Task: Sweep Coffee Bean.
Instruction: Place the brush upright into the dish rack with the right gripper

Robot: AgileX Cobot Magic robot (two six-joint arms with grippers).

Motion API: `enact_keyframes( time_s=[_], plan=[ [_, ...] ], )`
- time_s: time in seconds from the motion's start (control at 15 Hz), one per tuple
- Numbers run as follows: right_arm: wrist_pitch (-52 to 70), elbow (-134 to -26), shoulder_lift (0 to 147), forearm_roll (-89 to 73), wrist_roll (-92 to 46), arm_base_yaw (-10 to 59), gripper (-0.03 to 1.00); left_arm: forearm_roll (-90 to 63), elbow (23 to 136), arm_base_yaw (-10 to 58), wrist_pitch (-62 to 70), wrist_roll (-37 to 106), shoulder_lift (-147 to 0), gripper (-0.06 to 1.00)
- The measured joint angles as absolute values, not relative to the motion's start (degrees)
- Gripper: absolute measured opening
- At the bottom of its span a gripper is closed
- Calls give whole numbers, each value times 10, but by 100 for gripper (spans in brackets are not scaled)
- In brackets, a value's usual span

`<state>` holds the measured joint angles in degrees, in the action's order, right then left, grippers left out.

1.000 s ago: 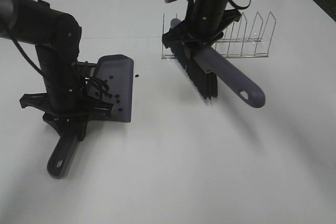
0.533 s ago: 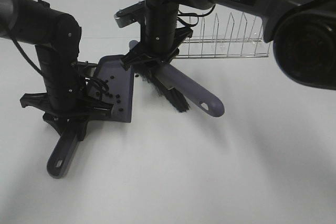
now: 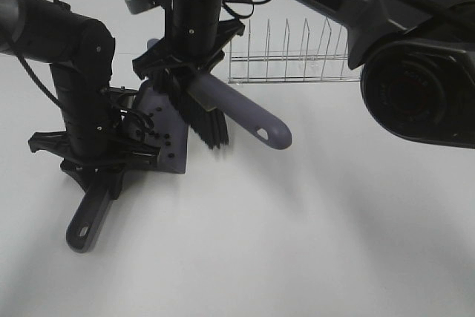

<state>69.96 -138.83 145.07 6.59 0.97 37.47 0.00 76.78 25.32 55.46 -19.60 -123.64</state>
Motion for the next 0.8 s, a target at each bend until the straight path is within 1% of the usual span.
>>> enact_keyframes(
  time_s=[0.2,0.4,0.6,0.8],
  plan=[
    [700,-1406,1430,133,11,374,28,0,768,253,555,-194,-1236,32],
    [704,-1407,1429,148,11,368,28,0,768,253,555,-194,-1236,32],
    [704,-1403,1426,148,11,345,28,0,768,253,555,-194,-1236,32],
    [705,-1361,1395,151,11,310,28,0,768,253,555,-194,-1236,32]
  ],
)
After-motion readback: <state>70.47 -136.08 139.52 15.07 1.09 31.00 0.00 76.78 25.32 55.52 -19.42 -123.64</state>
